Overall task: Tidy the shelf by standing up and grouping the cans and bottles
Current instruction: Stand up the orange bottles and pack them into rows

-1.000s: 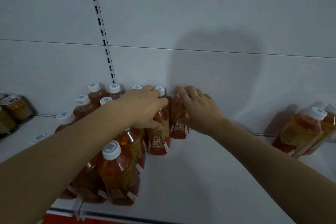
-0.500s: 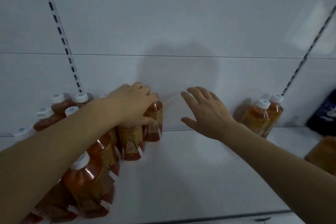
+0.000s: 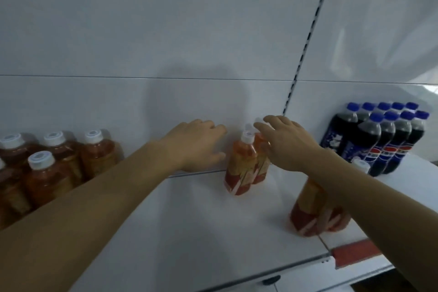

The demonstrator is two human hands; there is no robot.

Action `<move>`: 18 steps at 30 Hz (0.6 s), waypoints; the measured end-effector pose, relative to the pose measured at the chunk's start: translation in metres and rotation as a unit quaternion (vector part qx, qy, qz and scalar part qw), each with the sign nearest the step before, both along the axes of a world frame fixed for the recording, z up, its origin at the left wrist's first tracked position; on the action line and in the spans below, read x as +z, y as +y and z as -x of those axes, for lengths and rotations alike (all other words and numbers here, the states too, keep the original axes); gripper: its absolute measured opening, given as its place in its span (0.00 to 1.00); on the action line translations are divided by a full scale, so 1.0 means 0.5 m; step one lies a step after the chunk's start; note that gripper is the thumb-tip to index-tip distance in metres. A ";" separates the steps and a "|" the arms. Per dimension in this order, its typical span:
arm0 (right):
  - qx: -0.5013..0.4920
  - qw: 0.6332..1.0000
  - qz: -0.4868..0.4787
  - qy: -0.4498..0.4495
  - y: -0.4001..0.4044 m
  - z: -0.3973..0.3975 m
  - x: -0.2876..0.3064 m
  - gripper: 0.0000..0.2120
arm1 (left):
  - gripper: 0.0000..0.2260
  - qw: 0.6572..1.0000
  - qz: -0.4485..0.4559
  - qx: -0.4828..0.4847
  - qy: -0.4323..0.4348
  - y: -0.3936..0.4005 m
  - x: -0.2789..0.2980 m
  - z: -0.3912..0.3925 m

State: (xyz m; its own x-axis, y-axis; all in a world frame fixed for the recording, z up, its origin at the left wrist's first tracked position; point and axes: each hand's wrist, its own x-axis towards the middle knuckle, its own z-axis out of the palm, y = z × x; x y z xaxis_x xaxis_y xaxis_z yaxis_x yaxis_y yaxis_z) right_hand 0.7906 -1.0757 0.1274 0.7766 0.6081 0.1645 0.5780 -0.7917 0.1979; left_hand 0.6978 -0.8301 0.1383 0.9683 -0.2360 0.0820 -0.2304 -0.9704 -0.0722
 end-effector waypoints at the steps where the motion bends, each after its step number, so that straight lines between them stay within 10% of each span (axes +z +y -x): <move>1: -0.003 1.000 0.012 0.012 -0.010 -0.019 0.003 0.30 | 0.29 1.000 0.017 0.007 -0.002 -0.020 -0.008 -0.018; 6: 0.050 0.991 0.102 0.076 -0.020 -0.094 0.007 0.42 | 0.37 0.994 0.100 0.039 0.018 -0.107 -0.061 -0.088; 18: 0.155 0.979 0.116 0.070 0.005 -0.095 0.041 0.23 | 0.32 0.982 0.164 0.087 0.020 -0.136 -0.088 -0.068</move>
State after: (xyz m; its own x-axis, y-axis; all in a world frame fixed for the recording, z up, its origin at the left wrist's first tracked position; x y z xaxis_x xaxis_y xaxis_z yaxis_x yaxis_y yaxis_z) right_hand 0.8380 -1.0731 0.1479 0.5547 0.8260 -0.0997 0.8170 -0.5181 0.2533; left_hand 0.7317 -0.8979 0.0945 0.9957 -0.0333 0.0864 -0.0546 -0.9648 0.2571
